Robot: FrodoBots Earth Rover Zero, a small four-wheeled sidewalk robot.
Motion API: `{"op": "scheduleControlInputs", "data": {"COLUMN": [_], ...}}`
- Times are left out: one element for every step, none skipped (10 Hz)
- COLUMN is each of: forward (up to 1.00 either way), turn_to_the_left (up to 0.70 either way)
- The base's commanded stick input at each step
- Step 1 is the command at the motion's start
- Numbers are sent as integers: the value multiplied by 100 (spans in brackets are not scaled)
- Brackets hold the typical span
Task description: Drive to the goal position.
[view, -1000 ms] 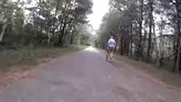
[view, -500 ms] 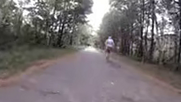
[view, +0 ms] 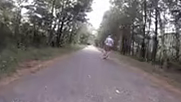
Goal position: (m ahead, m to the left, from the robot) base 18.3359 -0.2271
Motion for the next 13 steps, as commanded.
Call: {"op": "scheduleControlInputs", "data": {"forward": [70,70,70,70,70,70,70,70,70,70,70,70,70], "turn_to_the_left": [0,0,0,0,0,0,0,0,0,0,0,0,0]}}
